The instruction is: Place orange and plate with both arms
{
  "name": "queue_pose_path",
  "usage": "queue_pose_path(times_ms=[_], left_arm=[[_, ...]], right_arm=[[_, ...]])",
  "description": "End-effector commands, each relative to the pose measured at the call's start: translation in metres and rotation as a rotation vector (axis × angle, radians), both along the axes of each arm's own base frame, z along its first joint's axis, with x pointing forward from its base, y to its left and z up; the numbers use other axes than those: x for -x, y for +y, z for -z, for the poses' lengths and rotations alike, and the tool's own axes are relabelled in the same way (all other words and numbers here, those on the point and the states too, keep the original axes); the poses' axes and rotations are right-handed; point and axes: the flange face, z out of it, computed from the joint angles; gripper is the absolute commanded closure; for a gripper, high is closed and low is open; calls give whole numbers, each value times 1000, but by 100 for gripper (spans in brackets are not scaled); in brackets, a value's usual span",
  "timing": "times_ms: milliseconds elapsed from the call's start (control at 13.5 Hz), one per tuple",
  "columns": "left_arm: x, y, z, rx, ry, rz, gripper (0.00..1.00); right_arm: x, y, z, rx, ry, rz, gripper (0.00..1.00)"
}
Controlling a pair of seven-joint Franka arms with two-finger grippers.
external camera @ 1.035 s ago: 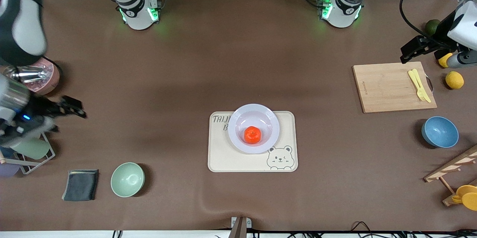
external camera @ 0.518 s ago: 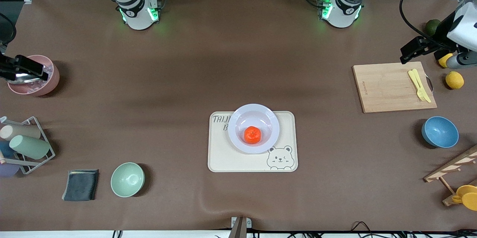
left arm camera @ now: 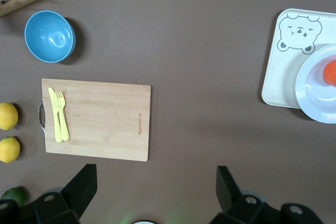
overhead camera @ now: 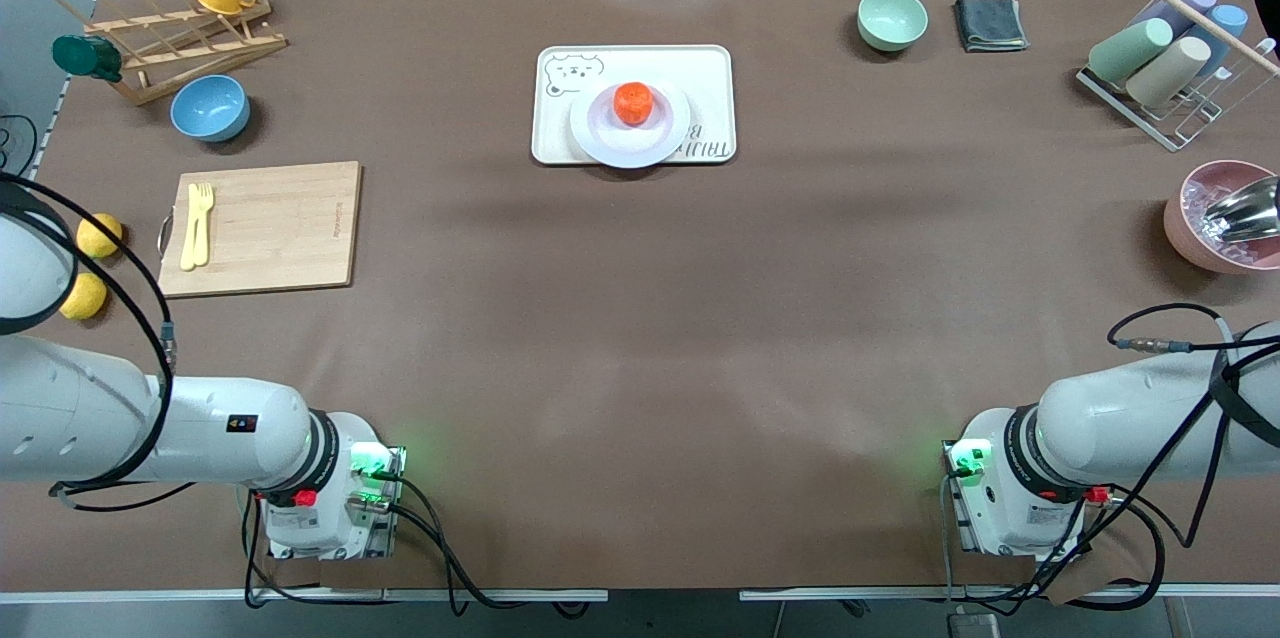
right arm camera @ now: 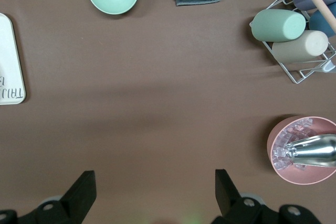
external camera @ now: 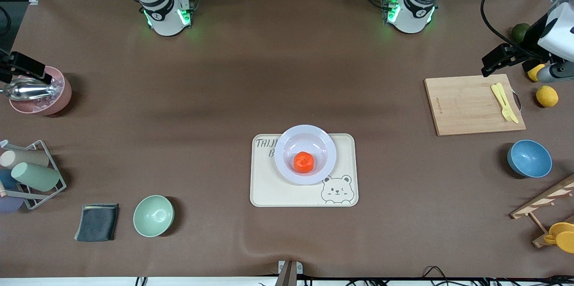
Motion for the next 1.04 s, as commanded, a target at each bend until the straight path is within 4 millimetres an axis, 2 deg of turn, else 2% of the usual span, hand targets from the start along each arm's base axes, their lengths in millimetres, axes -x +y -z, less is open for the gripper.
queue_pose_path(times_ms=[0, 444, 518, 739, 961], left_arm=[[-1, -1, -1, -4, -9, 12, 0], [3, 2, -7, -4, -14, 12, 0], [4, 2, -8, -4, -12, 13, 0], [2, 4, -7, -14, -11, 21, 0], [6, 2, -17, -3, -27, 24, 0]], right_arm=[[10, 1, -7, 13, -8, -25, 0], [11, 10, -13, 12, -28, -99, 0], [19, 9, -25, 14, -54, -98, 0], [38, 18, -44, 14, -96, -113, 0], [46, 21, -42, 13, -99, -108, 0]])
